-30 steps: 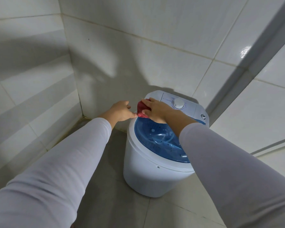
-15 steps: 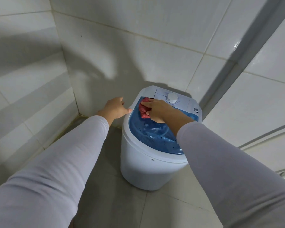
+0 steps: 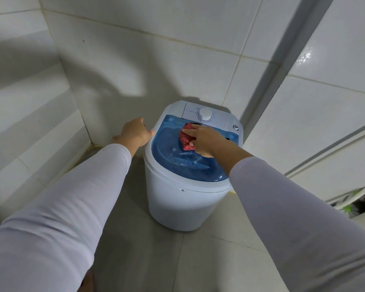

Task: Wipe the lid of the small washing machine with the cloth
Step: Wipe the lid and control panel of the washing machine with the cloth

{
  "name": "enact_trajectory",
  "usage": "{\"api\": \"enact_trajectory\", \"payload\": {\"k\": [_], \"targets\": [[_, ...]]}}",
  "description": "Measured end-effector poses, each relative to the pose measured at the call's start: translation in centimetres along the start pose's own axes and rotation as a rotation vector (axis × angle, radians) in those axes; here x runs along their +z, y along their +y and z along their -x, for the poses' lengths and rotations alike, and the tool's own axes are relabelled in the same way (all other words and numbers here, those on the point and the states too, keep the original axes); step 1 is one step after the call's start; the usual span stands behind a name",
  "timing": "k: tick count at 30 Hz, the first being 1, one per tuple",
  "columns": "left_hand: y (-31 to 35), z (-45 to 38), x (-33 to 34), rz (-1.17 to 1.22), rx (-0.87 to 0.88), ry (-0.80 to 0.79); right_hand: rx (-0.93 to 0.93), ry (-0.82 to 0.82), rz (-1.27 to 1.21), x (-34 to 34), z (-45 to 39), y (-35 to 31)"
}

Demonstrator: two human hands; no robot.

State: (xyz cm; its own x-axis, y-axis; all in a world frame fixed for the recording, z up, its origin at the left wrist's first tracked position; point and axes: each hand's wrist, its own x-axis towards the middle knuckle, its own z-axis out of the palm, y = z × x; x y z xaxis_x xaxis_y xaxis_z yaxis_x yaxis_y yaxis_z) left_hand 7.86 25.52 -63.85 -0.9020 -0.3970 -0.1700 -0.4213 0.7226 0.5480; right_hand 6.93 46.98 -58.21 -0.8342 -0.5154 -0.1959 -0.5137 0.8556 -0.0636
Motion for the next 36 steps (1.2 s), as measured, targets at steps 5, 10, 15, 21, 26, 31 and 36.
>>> {"api": "enact_trajectory", "payload": {"k": [5,10,15,21,26,31,36], "targets": [[0.0,0.2,0.1,-0.025,-0.022,0.02,0.038,0.023,-0.034,0.2,1.4,1.5],[0.2,0.9,0.1,-0.044,-0.045,0.054,0.112,0.013,-0.039,0.6,3.1,3.8],[1.2,2.3,0.1,-0.068,-0.054,0.089,0.158,0.028,-0.058,1.1,4.6,5.4],[1.2,2.9,-0.2,-0.053,-0.056,0.077,0.175,0.09,-0.083,1.3,5.8,6.2],[0.7,3.8,-0.7,0.01,-0.051,0.039,0.228,0.154,-0.135,1.3,7.4,6.8],[0.7,5.3,-0.9,0.032,-0.017,0.034,0.313,0.178,-0.235,1.3,9.3,7.4],[0.2,5.5,-0.8,0.035,-0.002,0.015,0.361,0.186,-0.264,-1.1,10.5,6.9]]}}
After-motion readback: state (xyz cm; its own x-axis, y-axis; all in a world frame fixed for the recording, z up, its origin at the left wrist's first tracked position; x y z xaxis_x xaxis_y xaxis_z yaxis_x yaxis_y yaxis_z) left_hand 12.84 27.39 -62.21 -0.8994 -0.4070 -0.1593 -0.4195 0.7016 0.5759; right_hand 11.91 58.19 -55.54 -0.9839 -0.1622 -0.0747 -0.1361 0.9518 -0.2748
